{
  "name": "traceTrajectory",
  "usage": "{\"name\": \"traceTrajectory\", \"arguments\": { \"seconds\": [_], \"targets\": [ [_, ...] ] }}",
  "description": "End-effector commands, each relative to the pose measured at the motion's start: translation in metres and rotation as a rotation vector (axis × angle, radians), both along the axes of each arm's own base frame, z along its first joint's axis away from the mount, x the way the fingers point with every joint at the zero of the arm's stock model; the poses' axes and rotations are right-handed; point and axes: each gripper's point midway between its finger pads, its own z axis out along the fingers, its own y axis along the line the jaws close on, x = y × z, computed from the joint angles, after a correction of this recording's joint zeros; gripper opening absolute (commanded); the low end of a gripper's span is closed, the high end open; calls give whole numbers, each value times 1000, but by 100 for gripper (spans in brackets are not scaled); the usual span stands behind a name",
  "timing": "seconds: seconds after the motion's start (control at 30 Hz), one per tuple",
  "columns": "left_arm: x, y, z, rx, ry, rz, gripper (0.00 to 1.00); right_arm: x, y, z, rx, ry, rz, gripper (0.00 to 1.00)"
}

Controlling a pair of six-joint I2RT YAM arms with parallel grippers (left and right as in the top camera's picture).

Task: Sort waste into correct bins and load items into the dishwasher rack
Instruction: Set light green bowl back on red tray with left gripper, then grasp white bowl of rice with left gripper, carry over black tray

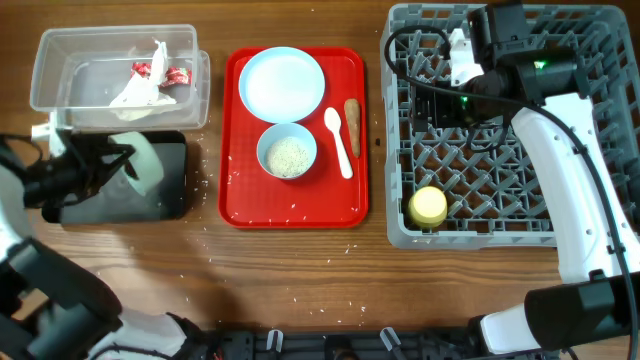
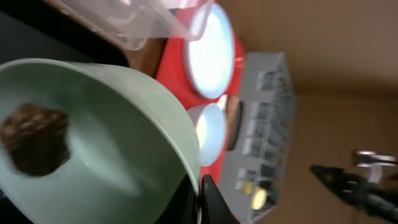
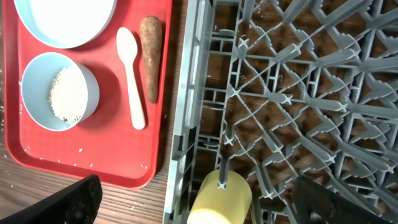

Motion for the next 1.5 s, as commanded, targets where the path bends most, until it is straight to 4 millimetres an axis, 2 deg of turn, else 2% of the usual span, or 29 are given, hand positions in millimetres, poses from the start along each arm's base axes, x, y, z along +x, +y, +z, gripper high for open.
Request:
{"name": "traceTrajectory", "arguments": {
  "seconds": [0.0,0.07,0.1,0.2,0.3,0.37,0.43,0.57,0.63,0.67,0.77,0.8,0.83,0.87,0.93,1.03,1.1,1.17,1.2,1.23,1.27,1.33,1.4,1.47],
  "targets": [
    [6,19,1,-202,-116,72,4,3,1,6,-19,-30,42,100],
    [5,32,-12,-303,-55,142,4,3,1,6,-19,-32,45,100],
    [7,34,-12,-333,-66,154,4,3,1,6,-19,-33,45,100],
    [14,35,11,-504,-85,209,4,2,1,6,-20,-28,45,100],
    [16,37,23,-611,-77,240,4,1,1,5,-21,-26,45,100],
    [16,44,18,-573,-85,246,4,2,1,6,-21,-26,46,100],
    [10,54,-1,-472,-36,265,4,2,1,5,-21,-26,46,100],
    [9,45,2,-464,-41,239,4,2,1,6,-21,-27,46,100],
    [8,13,4,-363,-56,113,4,2,1,6,-21,-27,45,100],
    [5,-15,-1,-286,6,20,4,2,1,6,-20,-30,46,100],
    [0,-80,-9,-111,88,-216,4,5,1,7,-18,-41,45,100],
    [-1,-110,-13,-59,95,-323,4,6,2,7,-18,-45,46,100],
    [-5,-136,-26,13,168,-402,4,7,2,6,-18,-47,46,100],
    [-13,-154,-48,152,296,-451,4,7,2,5,-18,-47,46,100],
    [-25,-166,-76,413,462,-461,4,7,2,5,-18,-46,46,100],
    [-34,-185,-95,741,501,-498,4,7,2,5,-17,-46,45,100],
    [-33,-199,-99,824,463,-517,5,7,2,5,-18,-45,45,100],
    [-32,-227,-100,845,390,-579,15,7,2,5,-18,-43,45,100],
    [-33,-234,-100,849,372,-595,19,7,2,5,-18,-43,45,100],
    [-34,-239,-100,851,362,-607,28,7,2,5,-18,-43,45,100],
    [-37,-244,-100,855,353,-625,63,7,2,5,-18,-43,45,100],
    [-39,-253,-99,865,324,-665,84,7,2,5,-18,-43,45,100],
    [-33,-264,-90,876,256,-708,89,7,2,5,-18,-43,45,100],
    [-13,-275,-78,889,136,-732,93,7,2,5,-18,-43,45,100]
  ]
}}
